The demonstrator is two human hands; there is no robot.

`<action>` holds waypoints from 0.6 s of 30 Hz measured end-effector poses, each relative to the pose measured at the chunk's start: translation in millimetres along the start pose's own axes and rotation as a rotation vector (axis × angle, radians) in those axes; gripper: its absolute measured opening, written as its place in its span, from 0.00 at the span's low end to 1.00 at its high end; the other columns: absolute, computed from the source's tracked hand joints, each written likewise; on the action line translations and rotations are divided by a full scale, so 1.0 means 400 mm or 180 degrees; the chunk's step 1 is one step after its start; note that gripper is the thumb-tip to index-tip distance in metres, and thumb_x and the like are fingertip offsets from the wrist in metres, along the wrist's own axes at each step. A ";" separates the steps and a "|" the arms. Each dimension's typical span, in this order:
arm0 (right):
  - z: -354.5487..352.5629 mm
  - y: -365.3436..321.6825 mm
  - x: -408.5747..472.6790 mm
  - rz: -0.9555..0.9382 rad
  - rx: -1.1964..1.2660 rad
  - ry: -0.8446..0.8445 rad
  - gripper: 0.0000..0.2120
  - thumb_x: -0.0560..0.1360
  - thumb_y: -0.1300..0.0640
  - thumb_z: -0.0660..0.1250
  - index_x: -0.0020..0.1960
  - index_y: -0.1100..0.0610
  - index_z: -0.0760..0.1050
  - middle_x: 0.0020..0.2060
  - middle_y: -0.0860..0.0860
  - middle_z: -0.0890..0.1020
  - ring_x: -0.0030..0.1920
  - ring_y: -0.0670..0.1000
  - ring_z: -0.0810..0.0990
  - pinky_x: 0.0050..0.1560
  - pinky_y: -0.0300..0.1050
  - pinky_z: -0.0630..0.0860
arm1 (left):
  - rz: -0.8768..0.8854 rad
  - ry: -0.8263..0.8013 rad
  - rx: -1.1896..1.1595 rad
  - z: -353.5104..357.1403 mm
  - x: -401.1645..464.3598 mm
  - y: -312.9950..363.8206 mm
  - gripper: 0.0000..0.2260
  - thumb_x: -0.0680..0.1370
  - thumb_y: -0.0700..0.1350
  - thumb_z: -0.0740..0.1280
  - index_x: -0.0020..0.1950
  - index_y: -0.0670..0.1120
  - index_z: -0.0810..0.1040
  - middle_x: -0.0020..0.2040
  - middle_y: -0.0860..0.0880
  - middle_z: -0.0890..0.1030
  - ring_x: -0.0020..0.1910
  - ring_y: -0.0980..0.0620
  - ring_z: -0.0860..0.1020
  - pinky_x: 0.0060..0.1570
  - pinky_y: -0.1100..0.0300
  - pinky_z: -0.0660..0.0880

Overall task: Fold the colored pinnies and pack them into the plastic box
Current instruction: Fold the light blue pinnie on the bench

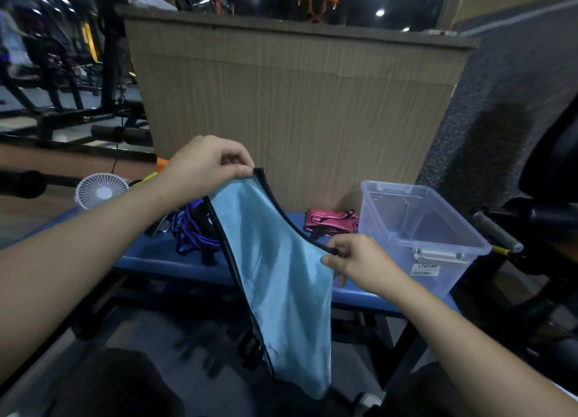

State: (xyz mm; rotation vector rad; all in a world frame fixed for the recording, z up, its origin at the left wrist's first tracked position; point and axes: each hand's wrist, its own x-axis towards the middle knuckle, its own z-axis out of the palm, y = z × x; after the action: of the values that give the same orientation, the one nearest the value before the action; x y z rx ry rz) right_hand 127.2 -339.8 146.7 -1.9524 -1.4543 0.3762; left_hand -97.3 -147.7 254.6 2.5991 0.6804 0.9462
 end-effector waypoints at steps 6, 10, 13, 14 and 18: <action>-0.017 -0.041 0.008 0.0251 0.0241 0.0027 0.09 0.78 0.60 0.69 0.41 0.59 0.71 0.24 0.47 0.73 0.20 0.52 0.75 0.20 0.39 0.67 | -0.0194 0.0125 0.0280 -0.009 0.044 0.026 0.04 0.78 0.48 0.71 0.43 0.53 0.81 0.38 0.55 0.81 0.42 0.53 0.81 0.43 0.55 0.75; -0.021 -0.060 0.017 0.0381 0.0857 -0.0005 0.10 0.79 0.65 0.67 0.42 0.58 0.67 0.33 0.54 0.71 0.22 0.58 0.78 0.21 0.43 0.71 | -0.0257 0.0220 0.0290 0.007 0.058 0.040 0.05 0.82 0.47 0.65 0.47 0.49 0.74 0.38 0.48 0.79 0.38 0.45 0.78 0.40 0.52 0.75; -0.029 -0.068 0.015 0.0356 0.0904 -0.0040 0.12 0.79 0.65 0.66 0.41 0.58 0.65 0.31 0.53 0.72 0.25 0.59 0.80 0.25 0.48 0.75 | -0.0227 0.0220 0.0329 0.006 0.053 0.045 0.05 0.83 0.48 0.62 0.49 0.49 0.72 0.40 0.46 0.78 0.42 0.45 0.76 0.43 0.49 0.72; -0.031 -0.067 0.015 0.0354 0.0877 -0.0032 0.13 0.79 0.65 0.66 0.40 0.58 0.65 0.29 0.51 0.73 0.25 0.59 0.81 0.26 0.49 0.76 | -0.0178 0.0195 0.0306 0.004 0.052 0.048 0.05 0.83 0.48 0.61 0.50 0.49 0.72 0.40 0.46 0.78 0.42 0.46 0.76 0.43 0.49 0.71; -0.028 -0.056 0.013 0.0402 0.0860 0.0013 0.12 0.79 0.66 0.66 0.40 0.59 0.66 0.24 0.51 0.75 0.25 0.58 0.80 0.28 0.50 0.76 | 0.0073 -0.0053 0.0404 -0.007 0.049 0.042 0.05 0.83 0.49 0.62 0.49 0.49 0.73 0.41 0.50 0.78 0.42 0.51 0.75 0.40 0.56 0.69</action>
State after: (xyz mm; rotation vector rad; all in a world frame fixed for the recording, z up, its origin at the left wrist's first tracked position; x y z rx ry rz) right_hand 119.1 -335.1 170.4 -1.8275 -1.2110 0.5931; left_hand -80.6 -151.4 274.0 2.7273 0.7302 0.9149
